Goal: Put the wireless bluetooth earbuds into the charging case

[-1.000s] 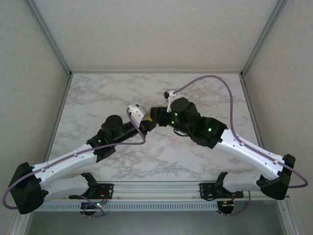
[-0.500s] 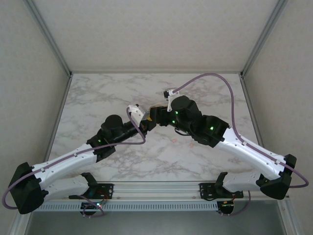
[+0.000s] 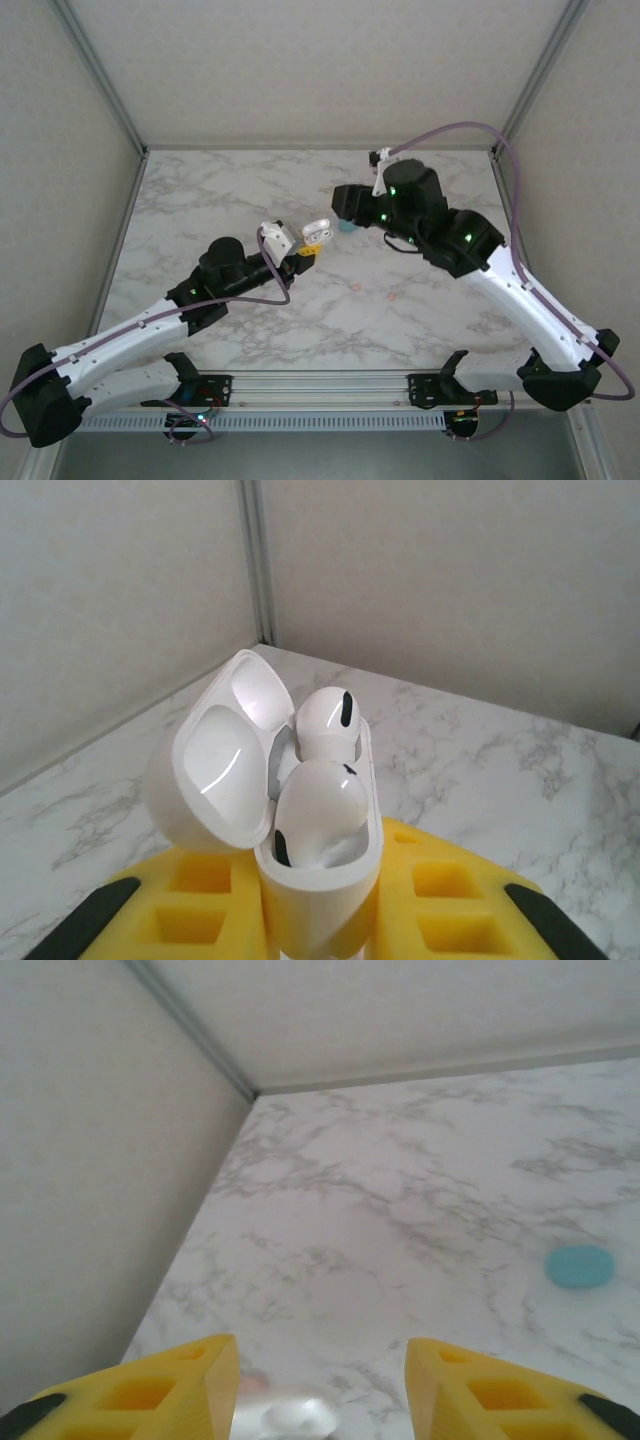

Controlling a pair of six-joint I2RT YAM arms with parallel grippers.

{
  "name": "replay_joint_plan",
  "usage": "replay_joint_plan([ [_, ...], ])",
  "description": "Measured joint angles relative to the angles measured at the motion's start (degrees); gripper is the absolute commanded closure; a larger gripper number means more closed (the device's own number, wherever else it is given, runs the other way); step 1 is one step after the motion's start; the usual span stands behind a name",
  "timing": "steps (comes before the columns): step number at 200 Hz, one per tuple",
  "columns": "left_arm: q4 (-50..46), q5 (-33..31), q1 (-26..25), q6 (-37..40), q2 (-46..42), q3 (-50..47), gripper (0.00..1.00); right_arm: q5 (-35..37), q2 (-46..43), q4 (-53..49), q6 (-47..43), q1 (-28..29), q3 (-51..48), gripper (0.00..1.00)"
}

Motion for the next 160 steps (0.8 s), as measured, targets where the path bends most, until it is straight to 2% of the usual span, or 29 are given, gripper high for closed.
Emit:
replay_joint_plan([
  [19, -2.38, 1.36, 0.00, 1.53, -0.87, 0.00, 0.82, -4.55, 4.96, -5.07, -0.07, -2.12, 4.72, 0.46],
  [69, -5.51, 2.40, 0.00, 3.48, -1.44, 0.02, 0.82, -14.53, 16.31, -15.08, -3.10, -2.21, 11.63, 0.45],
  [104, -5.51, 1.81, 0.00, 3.48, -1.57, 0.02, 0.82, -17.44, 17.07, -18.86, -5.20, -2.21, 11.87, 0.45],
  [160, -5.95, 1.22, -0.35, 3.21, -2.45, 0.00, 0.82, -19.23, 14.75, -18.91, -6.54, -2.25, 10.88, 0.45],
])
